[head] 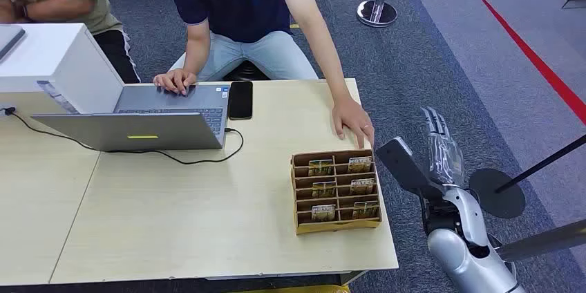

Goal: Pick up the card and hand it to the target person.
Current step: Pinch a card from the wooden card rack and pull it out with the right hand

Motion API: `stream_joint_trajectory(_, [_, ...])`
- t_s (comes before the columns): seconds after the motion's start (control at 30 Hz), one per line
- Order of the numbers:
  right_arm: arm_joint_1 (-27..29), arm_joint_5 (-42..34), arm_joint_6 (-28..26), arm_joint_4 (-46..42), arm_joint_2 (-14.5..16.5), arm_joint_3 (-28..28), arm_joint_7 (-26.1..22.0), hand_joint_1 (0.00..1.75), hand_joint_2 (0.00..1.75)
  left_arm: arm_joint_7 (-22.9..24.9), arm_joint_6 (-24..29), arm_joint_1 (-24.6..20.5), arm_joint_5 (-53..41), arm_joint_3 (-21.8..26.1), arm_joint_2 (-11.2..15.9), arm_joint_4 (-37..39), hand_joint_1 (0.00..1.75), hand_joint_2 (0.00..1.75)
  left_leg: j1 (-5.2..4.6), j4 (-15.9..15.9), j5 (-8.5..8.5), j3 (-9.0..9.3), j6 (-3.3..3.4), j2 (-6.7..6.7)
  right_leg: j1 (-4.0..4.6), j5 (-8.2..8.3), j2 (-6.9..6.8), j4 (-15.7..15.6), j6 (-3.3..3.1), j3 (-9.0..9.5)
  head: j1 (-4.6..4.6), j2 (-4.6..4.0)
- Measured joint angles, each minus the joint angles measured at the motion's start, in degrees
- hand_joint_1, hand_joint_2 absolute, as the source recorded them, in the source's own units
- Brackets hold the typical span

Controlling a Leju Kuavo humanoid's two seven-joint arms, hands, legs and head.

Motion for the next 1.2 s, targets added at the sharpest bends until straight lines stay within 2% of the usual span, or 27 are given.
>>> stream_joint_trajectory(0.1, [-1.08, 2.76, 1.99, -0.2, 0.22, 1.7, 1.86, 0.96, 1.75, 0.13, -0.04, -0.01, 0.11, -0.22, 0.01, 0.0, 0.0, 0.0, 0.0, 0.0, 0.01, 0.0, -0.01, 0.0, 0.0, 0.0, 0.0, 0.01, 0.0, 0.0, 0.01, 0.0])
stream_joint_trajectory(0.17, [-2.29, 5.39, 4.07, -0.33, 0.44, 3.37, 3.55, 1.02, 1.75, 0.21, -0.12, -0.02, 0.27, -0.46, 0.04, 0.0, 0.0, 0.0, 0.0, 0.0, 0.02, -0.01, -0.02, 0.0, 0.0, 0.0, 0.0, 0.01, 0.0, 0.0, 0.01, 0.0])
stream_joint_trajectory(0.27, [-3.8, 8.68, 7.03, -0.37, 0.73, 5.76, 5.72, 0.96, 1.75, 0.19, -0.27, -0.11, 0.55, -0.83, 0.18, 0.0, 0.0, 0.0, 0.01, 0.0, 0.02, -0.01, -0.01, -0.02, 0.0, 0.0, -0.02, 0.01, 0.0, -0.01, 0.01, 0.0])
stream_joint_trajectory(0.4, [-5.71, 11.19, 10.54, -0.25, 1.06, 8.34, 8.34, 0.77, 1.75, -0.25, -0.75, -0.21, 0.88, -1.53, 0.32, 0.0, 0.0, 0.0, 0.01, 0.0, 0.03, -0.04, -0.01, -0.04, 0.0, 0.0, -0.01, 0.01, 0.0, -0.03, 0.01, 0.0])
stream_joint_trajectory(0.8, [-9.48, 8.57, 11.87, 1.56, 1.52, 13.3, 10.02, 0.68, 1.75, -0.05, -0.9, -0.3, 1.56, -1.99, 0.46, 0.02, 0.0, 0.0, 0.01, 0.0, 0.04, -0.07, 0.0, -0.06, 0.0, 0.0, -0.06, 0.01, 0.0, -0.06, 0.01, 0.0])
stream_joint_trajectory(1.2, [-10.41, 6.21, 12.46, 3.33, 1.61, 15.9, 10.03, 0.8, 1.75, -0.12, -0.83, -0.3, 1.93, -1.99, 0.47, 0.02, 0.0, 0.0, 0.01, 0.0, 0.04, -0.07, 0.01, -0.07, 0.0, 0.0, -0.06, 0.01, 0.0, -0.06, 0.0, 0.0])
